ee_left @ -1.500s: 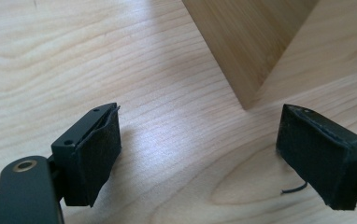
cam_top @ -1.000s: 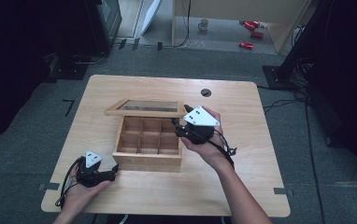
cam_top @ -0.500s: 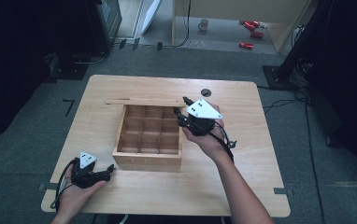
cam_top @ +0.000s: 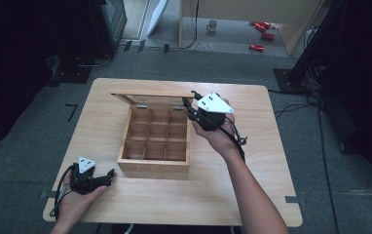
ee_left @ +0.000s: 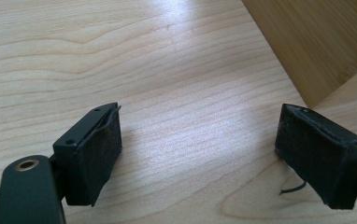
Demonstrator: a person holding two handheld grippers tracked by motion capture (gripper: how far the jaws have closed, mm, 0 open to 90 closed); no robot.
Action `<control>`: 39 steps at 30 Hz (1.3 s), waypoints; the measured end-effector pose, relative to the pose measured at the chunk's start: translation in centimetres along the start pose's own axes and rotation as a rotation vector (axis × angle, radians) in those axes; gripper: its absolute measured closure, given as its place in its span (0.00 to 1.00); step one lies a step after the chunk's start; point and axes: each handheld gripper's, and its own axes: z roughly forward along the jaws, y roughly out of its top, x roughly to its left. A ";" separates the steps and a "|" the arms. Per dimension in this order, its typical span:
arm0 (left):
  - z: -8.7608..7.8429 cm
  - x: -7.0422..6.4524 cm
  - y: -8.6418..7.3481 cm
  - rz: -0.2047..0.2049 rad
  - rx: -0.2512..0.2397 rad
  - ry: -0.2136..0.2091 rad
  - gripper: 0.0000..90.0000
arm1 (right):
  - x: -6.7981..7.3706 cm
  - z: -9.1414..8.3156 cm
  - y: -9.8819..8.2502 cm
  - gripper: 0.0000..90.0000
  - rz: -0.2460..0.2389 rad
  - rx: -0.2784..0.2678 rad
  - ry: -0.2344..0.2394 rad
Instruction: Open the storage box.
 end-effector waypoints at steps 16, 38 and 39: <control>0.0 0.0 0.0 0.000 0.002 -0.002 0.17 | -2.0 2.2 1.0 0.74 0.076 -0.032 -0.028; 0.1 0.0 0.1 0.004 0.004 -0.002 0.16 | -5.5 7.4 3.4 0.75 0.266 0.056 -0.071; 0.1 0.0 0.1 0.004 0.005 -0.002 0.16 | -5.7 7.6 3.5 0.75 0.276 0.062 -0.074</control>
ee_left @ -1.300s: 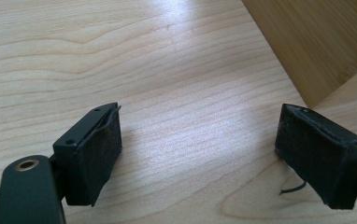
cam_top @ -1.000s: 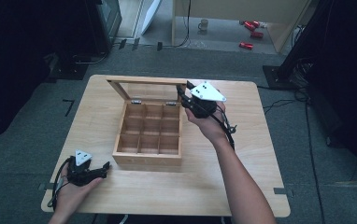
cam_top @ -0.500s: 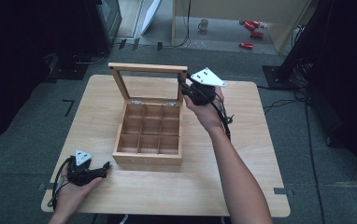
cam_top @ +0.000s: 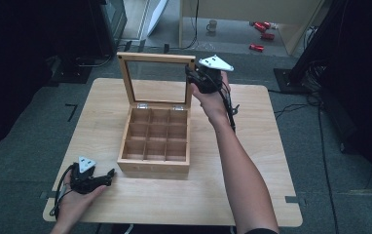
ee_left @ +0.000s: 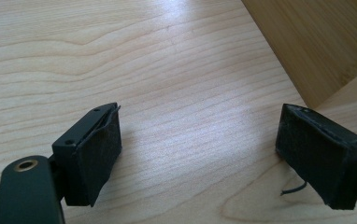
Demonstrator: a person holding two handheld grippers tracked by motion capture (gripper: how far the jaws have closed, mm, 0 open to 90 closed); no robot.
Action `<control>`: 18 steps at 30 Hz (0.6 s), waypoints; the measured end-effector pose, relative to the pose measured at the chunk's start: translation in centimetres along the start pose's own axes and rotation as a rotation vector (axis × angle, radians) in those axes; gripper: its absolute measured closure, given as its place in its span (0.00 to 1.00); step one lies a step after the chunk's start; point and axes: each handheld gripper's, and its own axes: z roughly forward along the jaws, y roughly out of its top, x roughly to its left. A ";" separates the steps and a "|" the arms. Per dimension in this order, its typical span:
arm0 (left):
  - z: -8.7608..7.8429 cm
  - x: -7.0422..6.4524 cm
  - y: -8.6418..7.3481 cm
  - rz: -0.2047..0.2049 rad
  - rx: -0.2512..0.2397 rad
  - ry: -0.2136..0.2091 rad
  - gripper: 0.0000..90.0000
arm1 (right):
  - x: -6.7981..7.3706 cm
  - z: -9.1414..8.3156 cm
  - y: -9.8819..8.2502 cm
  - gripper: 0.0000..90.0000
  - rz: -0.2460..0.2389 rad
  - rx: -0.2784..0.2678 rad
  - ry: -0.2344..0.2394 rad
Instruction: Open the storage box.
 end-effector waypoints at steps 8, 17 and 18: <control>0.0 0.0 0.0 0.000 0.001 -0.003 0.15 | -0.9 2.4 0.9 0.75 0.070 0.047 -0.036; 0.1 0.0 0.0 0.000 -0.001 -0.007 0.15 | -1.7 4.6 1.4 0.75 0.132 0.083 -0.068; 0.1 0.0 0.0 0.002 -0.001 -0.007 0.15 | -1.8 4.8 1.4 0.75 0.140 0.087 -0.072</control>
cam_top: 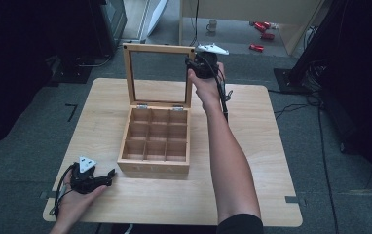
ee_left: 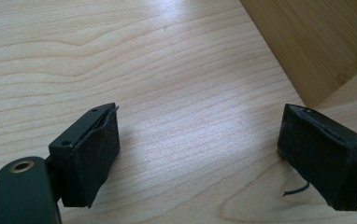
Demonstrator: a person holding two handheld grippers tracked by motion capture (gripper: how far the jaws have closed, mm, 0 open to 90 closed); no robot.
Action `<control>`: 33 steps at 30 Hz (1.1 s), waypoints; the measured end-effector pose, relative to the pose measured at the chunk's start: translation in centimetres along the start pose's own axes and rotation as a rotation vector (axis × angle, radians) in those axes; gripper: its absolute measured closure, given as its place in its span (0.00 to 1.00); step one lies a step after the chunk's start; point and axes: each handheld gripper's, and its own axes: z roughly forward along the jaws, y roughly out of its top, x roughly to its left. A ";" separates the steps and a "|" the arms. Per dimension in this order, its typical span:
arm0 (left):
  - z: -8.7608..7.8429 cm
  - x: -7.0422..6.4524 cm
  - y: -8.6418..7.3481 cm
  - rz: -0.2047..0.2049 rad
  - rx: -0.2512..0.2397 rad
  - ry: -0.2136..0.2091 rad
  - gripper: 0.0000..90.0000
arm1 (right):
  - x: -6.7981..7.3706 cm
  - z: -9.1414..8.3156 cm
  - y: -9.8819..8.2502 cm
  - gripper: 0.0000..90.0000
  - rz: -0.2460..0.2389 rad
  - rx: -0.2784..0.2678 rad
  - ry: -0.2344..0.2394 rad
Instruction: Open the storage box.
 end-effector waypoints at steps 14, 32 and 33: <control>0.0 0.0 0.0 0.004 0.001 -0.001 0.15 | -0.4 1.4 0.2 0.74 0.025 0.015 -0.017; 0.0 0.0 0.0 0.003 0.001 -0.001 0.15 | 1.7 -2.0 0.1 0.15 0.010 0.037 0.062; 0.0 0.0 0.0 0.003 0.002 -0.001 0.15 | 2.0 -2.4 0.0 0.14 -0.004 0.035 0.069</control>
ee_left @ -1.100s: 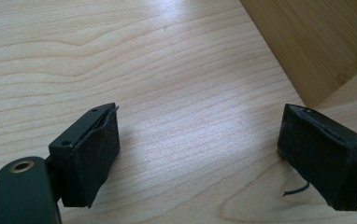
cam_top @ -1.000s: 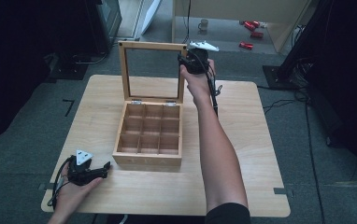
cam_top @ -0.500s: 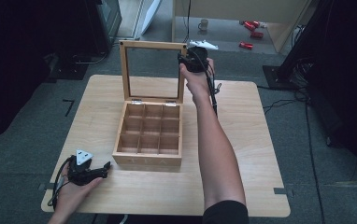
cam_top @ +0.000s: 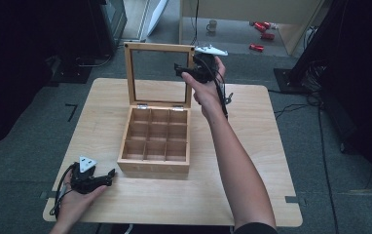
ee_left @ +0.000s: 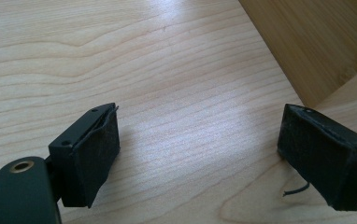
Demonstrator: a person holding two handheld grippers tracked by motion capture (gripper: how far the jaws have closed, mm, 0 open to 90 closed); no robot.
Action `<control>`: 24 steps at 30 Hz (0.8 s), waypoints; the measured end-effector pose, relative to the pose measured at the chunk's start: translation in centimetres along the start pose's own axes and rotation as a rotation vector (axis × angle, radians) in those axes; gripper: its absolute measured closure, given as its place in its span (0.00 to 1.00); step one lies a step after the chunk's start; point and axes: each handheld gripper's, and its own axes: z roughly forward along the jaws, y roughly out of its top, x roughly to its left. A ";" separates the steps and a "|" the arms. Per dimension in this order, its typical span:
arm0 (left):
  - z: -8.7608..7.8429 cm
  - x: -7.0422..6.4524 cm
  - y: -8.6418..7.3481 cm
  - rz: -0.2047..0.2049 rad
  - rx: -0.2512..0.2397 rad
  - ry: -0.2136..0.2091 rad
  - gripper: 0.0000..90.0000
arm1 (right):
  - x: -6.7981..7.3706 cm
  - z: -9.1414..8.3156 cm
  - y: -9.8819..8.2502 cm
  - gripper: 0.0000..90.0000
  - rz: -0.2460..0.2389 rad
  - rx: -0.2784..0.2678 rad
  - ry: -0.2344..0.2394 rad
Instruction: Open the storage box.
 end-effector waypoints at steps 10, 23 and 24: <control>0.0 0.0 0.0 0.001 0.000 0.001 0.15 | 1.3 -3.8 -1.7 0.09 -0.071 -0.006 0.032; 0.0 0.0 0.0 0.001 -0.002 0.001 0.15 | 0.4 -8.6 -5.4 0.08 -0.079 0.001 0.040; 0.0 0.0 0.0 0.001 -0.002 0.001 0.15 | 0.4 -9.0 -5.7 0.08 -0.085 0.002 0.037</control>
